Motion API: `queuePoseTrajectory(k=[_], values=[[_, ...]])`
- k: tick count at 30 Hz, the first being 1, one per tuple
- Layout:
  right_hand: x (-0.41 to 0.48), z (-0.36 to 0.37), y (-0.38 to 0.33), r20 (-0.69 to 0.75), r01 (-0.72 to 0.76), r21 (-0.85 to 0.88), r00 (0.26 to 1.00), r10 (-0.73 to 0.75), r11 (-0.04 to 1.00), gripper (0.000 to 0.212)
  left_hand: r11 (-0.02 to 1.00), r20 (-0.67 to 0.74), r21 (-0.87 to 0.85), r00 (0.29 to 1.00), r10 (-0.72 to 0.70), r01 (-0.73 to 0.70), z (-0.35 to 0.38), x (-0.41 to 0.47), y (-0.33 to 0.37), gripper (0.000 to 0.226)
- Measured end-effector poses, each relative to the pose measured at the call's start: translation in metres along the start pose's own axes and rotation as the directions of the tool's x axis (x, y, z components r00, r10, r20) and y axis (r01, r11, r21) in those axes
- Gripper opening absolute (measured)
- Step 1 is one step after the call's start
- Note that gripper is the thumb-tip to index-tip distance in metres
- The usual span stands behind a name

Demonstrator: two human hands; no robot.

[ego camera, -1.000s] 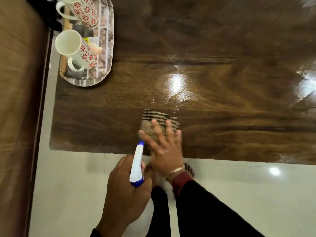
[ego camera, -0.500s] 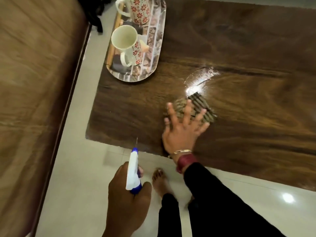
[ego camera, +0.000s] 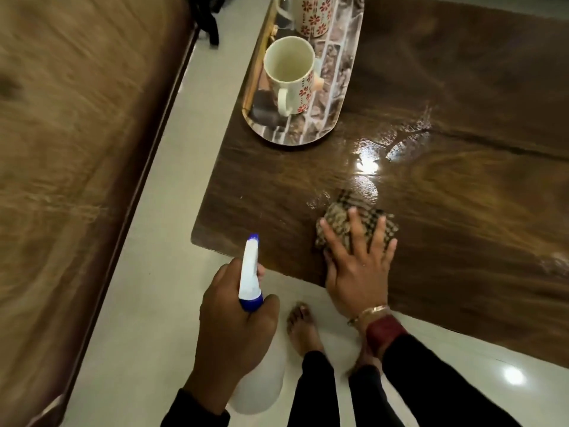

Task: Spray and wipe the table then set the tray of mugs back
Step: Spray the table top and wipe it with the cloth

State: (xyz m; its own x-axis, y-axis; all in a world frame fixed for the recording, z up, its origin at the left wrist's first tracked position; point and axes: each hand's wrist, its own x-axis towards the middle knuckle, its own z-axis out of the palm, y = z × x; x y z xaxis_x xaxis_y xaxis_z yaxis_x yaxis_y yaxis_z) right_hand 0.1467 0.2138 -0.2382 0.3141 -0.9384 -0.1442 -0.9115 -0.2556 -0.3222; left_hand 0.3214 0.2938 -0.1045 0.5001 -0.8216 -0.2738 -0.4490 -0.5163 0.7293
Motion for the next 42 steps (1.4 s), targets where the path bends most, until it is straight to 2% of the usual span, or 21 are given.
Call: queuePoseTrajectory(k=[2, 4, 7, 10, 14, 20, 23, 27, 29, 31, 33, 37, 39, 42], values=[[0.032, -0.003, -0.013, -0.036, -0.109, 0.036, 0.993, 0.111, 0.993, 0.06, 1.0, -0.015, -0.001, 1.0, 0.026, -0.026, 0.001, 0.005, -0.002, 0.042], [0.066, 0.002, -0.041, -0.051, -0.144, 0.078, 0.988, 0.148, 0.987, 0.059, 0.999, -0.044, -0.013, 0.999, 0.029, -0.03, -0.002, 0.009, -0.005, 0.037], [0.102, 0.021, -0.093, -0.043, -0.055, 0.079, 0.997, 0.059, 0.995, 0.06, 1.0, -0.073, -0.019, 0.997, 0.013, -0.014, -0.012, 0.016, -0.01, 0.031], [0.105, 0.034, -0.14, 0.014, 0.056, 0.058, 0.998, -0.057, 0.997, 0.061, 1.0, -0.093, 0.029, 0.996, 0.008, -0.005, -0.02, 0.02, -0.013, 0.041], [0.102, 0.035, -0.142, 0.059, 0.227, 0.018, 0.972, -0.227, 0.974, 0.059, 1.0, -0.067, -0.003, 0.998, 0.019, -0.019, -0.028, 0.024, -0.015, 0.039], [0.144, 0.035, -0.167, 0.063, 0.098, 0.037, 0.993, -0.101, 0.994, 0.057, 0.999, -0.158, -0.017, 0.987, 0.035, -0.038, -0.039, 0.037, -0.025, 0.04], [0.146, 0.038, -0.189, 0.142, 0.205, 0.015, 0.968, -0.205, 0.979, 0.059, 0.998, -0.183, -0.054, 0.983, 0.029, -0.039, -0.046, 0.039, -0.029, 0.037], [0.091, 0.04, -0.189, 0.254, 0.444, -0.016, 0.868, -0.426, 0.896, 0.064, 0.998, -0.181, -0.001, 0.982, 0.056, -0.057, -0.049, 0.039, -0.028, 0.043], [0.064, 0.04, -0.173, 0.266, 0.49, 0.007, 0.839, -0.474, 0.871, 0.062, 0.999, -0.168, -0.005, 0.985, 0.034, -0.035, -0.048, 0.041, -0.027, 0.048], [0.042, 0.038, -0.147, 0.224, 0.446, 0.0, 0.872, -0.434, 0.895, 0.071, 1.0, -0.166, -0.002, 0.986, -0.02, 0.02, -0.044, 0.044, -0.028, 0.052], [0.023, 0.027, -0.111, 0.159, 0.362, -0.04, 0.922, -0.352, 0.931, 0.079, 0.999, -0.13, 0.002, 0.99, -0.044, 0.045, -0.042, 0.044, -0.03, 0.038], [-0.004, 0.004, -0.021, 0.061, 0.109, -0.063, 0.993, -0.105, 0.992, 0.079, 0.993, 0.011, -0.011, 0.993, -0.118, 0.118, -0.03, 0.026, -0.032, 0.023], [-0.005, -0.007, 0.01, 0.035, -0.043, -0.064, 0.998, 0.045, 0.997, 0.072, 0.989, 0.069, -0.019, 0.987, -0.147, 0.148, -0.025, 0.009, -0.035, 0.023], [0.002, -0.014, 0.024, -0.012, -0.245, -0.014, 0.97, 0.244, 0.97, 0.061, 0.989, 0.14, -0.039, 0.981, -0.133, 0.14, -0.017, -0.018, -0.039, 0.035]])
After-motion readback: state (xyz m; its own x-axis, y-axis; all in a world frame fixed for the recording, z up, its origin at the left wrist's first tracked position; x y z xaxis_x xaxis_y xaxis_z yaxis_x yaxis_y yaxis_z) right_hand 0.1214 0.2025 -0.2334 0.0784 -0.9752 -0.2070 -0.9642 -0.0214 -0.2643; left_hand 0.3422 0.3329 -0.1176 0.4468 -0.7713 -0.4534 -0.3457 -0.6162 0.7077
